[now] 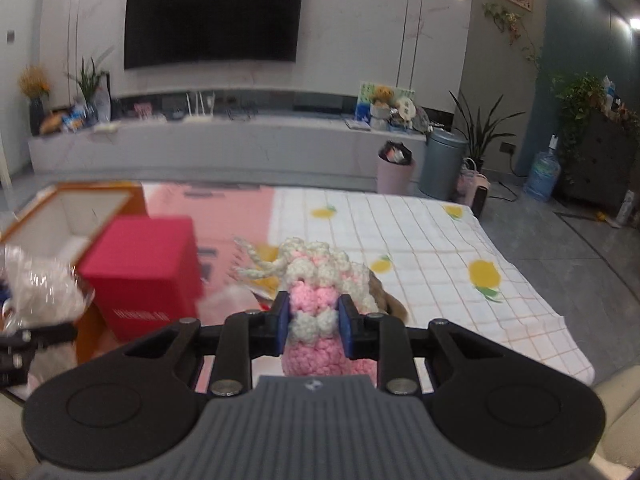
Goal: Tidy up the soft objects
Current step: 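Carry the plastic bag with the left gripper while the right gripper carries the knitted item toward the shoebox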
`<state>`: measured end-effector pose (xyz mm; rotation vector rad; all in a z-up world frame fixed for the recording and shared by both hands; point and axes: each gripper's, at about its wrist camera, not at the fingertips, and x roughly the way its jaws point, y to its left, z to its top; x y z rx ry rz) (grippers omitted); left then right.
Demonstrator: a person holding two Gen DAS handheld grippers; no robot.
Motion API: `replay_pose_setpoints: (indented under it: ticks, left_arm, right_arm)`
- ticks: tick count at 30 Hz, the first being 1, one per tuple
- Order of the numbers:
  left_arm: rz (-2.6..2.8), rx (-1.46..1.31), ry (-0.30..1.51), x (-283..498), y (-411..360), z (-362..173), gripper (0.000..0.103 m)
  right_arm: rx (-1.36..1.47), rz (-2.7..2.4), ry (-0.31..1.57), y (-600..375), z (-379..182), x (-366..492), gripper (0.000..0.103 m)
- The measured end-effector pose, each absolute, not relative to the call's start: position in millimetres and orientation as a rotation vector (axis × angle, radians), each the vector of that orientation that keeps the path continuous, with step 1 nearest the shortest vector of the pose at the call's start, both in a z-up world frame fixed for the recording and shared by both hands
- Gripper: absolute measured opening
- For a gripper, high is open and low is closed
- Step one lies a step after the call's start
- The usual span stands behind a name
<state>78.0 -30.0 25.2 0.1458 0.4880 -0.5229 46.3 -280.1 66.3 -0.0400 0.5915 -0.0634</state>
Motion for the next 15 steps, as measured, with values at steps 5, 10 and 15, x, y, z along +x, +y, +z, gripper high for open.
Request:
replay_pose_setpoints:
  ticks: [5,10,15]
  left_arm:
    - [-0.407,0.071,0.48,103.7,9.0,59.7,0.056]
    - [-0.325,-0.071,0.447,124.8,53.6,79.4,0.056]
    - [-0.311,-0.118,0.409,139.6,64.6,108.5,0.056]
  right_arm:
    - [-0.03,0.001,0.528,-260.4,95.3,52.9,0.024]
    - [-0.011,0.06,0.46,-229.4,119.3,71.3,0.024]
    - [0.004,0.141,0.426,-193.4,127.9,89.2,0.024]
